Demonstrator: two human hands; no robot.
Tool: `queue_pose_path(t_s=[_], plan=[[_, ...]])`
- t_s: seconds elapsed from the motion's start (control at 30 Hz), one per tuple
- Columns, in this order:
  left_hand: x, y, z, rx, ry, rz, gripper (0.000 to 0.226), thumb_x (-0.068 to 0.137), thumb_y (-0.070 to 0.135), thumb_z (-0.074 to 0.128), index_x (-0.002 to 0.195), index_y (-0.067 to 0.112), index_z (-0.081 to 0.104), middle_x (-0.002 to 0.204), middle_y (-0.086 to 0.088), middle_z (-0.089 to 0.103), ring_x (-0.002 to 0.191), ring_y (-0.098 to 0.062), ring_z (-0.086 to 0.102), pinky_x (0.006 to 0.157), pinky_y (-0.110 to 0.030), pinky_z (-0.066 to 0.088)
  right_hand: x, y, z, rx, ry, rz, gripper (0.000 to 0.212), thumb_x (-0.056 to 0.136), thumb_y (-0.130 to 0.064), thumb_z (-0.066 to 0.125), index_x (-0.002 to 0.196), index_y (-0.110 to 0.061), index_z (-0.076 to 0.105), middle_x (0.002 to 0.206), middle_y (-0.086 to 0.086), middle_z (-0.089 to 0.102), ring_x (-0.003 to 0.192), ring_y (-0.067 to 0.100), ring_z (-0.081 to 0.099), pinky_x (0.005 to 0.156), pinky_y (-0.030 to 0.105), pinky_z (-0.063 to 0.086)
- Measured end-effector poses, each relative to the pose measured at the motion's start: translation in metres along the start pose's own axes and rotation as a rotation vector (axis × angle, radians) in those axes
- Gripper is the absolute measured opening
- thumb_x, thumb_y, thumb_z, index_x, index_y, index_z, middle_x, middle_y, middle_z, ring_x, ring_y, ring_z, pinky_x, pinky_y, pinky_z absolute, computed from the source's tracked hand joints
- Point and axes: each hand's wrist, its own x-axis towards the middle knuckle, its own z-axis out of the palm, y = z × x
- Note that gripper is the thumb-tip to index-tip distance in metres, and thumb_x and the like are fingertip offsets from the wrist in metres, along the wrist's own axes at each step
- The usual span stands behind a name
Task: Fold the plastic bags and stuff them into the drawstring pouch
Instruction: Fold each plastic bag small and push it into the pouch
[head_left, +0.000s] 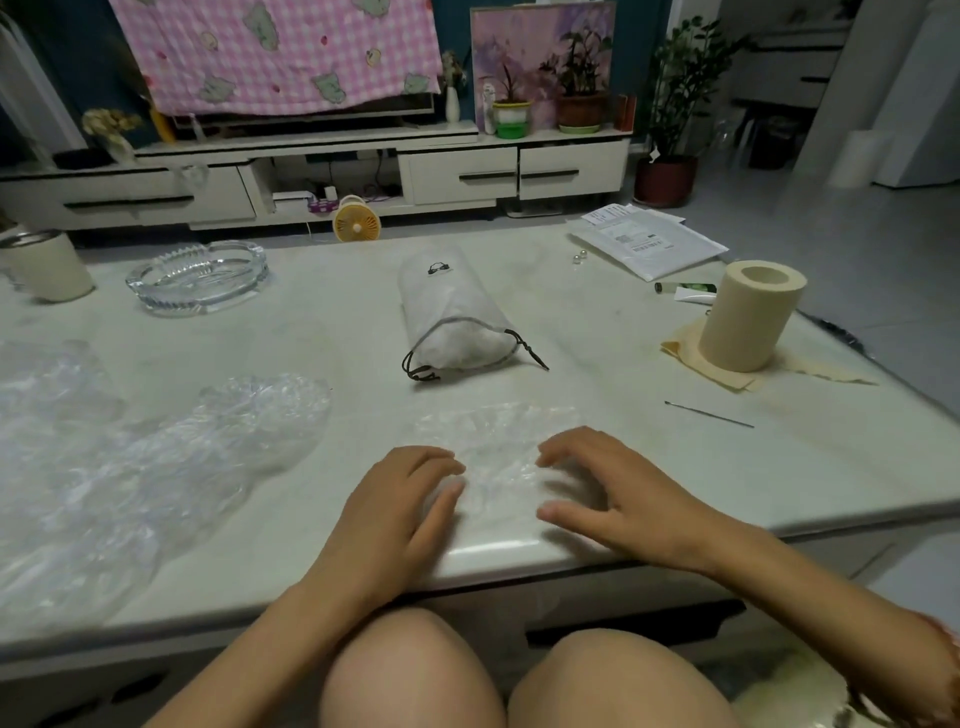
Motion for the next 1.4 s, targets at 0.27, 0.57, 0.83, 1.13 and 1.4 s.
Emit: queue_pose_path(t_s=[0.27,0.57,0.83,1.13,1.4], plan=[[-0.001,-0.003,-0.013,-0.005,-0.188,-0.065,0.090,0.069,0.088,0.030,0.129,0.025,0.054,0.118,0.022,0.046,0.110,0.007,0.040,0.089,-0.010,0.028,0.019,0.007,0.012,-0.041,0.121,0.053,0.012,0.096,-0.024,0.049,0.088,-0.018,0.057,0.089,-0.002,0.063,0.082,0.018,0.055,0.072,0.027,0.038],[0.032,-0.011,-0.001,-0.277,0.115,-0.536,0.029,0.095,0.027,0.054,0.071,0.016,0.066,0.067,0.003,0.067,0.069,-0.013,0.063,0.070,-0.032,0.046,0.039,0.014,-0.001,0.215,0.008,0.240,0.024,0.081,-0.037,0.070,0.081,-0.018,0.057,0.074,-0.010,0.057,0.066,0.002,0.050,0.064,0.017,0.039],[0.058,0.005,0.018,0.299,-0.022,-0.748,0.032,0.099,0.036,0.037,0.091,0.009,0.052,0.093,-0.011,0.061,0.090,-0.035,0.057,0.065,-0.032,0.033,0.074,0.012,0.012,-0.241,0.134,0.578,0.041,0.094,-0.049,0.044,0.070,-0.015,0.043,0.076,0.004,0.056,0.080,0.029,0.052,0.066,0.033,0.034],[0.059,-0.004,0.025,0.536,-0.097,-0.717,0.043,0.098,0.044,0.035,0.104,0.007,0.056,0.114,-0.011,0.046,0.109,-0.030,0.041,0.084,-0.036,0.032,0.058,0.039,0.009,-0.515,0.301,0.588,0.040,0.096,-0.045,0.042,0.103,-0.008,0.055,0.107,0.010,0.057,0.102,0.029,0.050,0.083,0.036,0.037],[0.058,-0.012,-0.013,-0.487,0.193,-0.613,0.038,0.083,0.021,0.070,0.058,0.014,0.043,0.055,0.004,0.051,0.052,-0.006,0.042,0.052,-0.019,0.033,0.073,0.002,-0.025,0.289,0.233,0.327,0.022,0.086,-0.023,0.067,0.104,-0.017,0.058,0.100,-0.001,0.062,0.093,0.013,0.057,0.073,0.018,0.041]])
